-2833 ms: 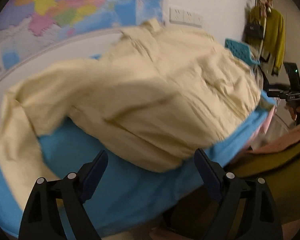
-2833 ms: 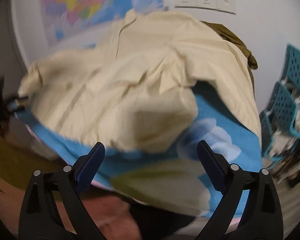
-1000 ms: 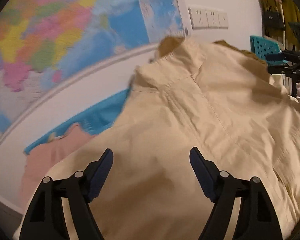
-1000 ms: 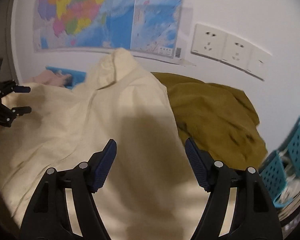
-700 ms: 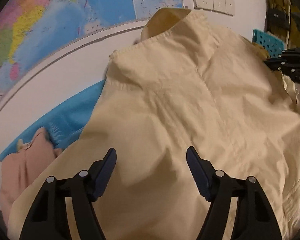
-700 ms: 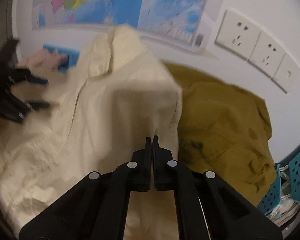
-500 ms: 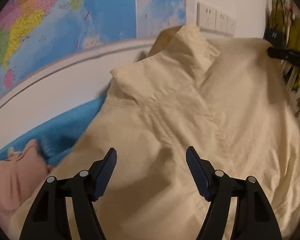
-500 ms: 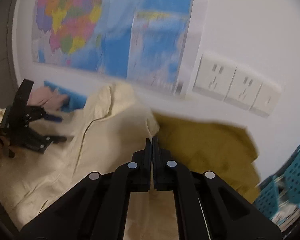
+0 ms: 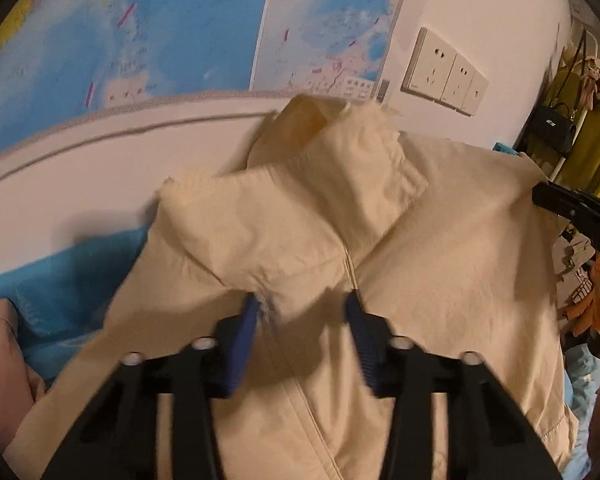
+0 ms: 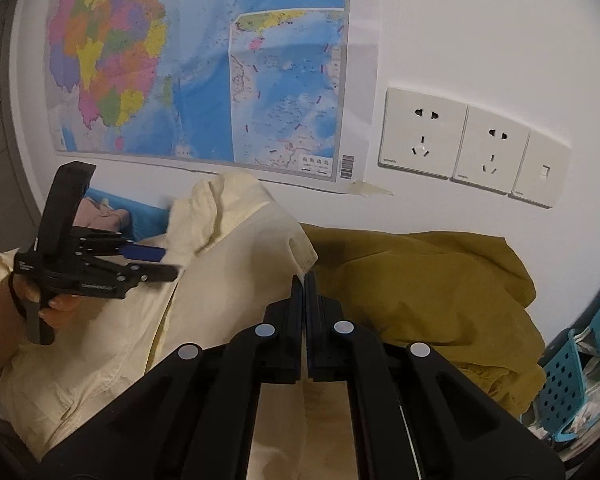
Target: Fold large clothes
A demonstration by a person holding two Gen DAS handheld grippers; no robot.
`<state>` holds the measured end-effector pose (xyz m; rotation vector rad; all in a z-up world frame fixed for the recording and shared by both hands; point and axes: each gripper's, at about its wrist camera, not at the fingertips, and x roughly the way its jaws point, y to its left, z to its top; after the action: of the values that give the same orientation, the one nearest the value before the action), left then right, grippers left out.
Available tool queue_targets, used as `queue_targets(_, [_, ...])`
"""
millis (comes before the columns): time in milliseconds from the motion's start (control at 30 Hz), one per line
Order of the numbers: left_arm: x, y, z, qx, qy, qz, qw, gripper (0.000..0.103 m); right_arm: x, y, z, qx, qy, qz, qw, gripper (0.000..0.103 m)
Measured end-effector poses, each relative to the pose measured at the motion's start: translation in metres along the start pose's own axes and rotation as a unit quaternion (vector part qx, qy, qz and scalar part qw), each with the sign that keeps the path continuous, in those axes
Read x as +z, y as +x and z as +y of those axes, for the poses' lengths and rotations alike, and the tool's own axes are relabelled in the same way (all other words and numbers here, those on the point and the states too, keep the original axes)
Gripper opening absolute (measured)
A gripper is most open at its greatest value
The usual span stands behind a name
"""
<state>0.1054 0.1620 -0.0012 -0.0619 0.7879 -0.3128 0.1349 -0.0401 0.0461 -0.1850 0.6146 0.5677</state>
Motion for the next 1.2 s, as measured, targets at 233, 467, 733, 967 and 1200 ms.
queue_targets(233, [0.019,-0.019,0.006,-0.024,-0.027,-0.024,0.9991,0.004,0.005,-0.009,-0.006,0.021,0.019,-0.014,1.0,0.002])
queue_targets(467, [0.014,-0.018,0.002,-0.011,-0.012,0.009,0.9998,0.083,0.001,-0.005,-0.007,0.02,0.015,-0.012,1.0,0.002])
queue_targets(733, [0.004,0.01,-0.018,0.006,0.025,0.021,0.9994,0.035,0.002,-0.004,-0.005,0.03,0.014,-0.008,0.999,0.002])
queue_targets(967, [0.024,-0.013,-0.005,0.007,-0.012,-0.018,0.9997,0.006,0.023,-0.023,-0.009,0.035,0.021,-0.058,0.997,0.002])
queue_targets(1200, [0.028,0.009,-0.002,0.041,-0.025,-0.021,0.9986,0.008,0.022,0.034,-0.038,-0.007,0.064,-0.012,0.998,0.002])
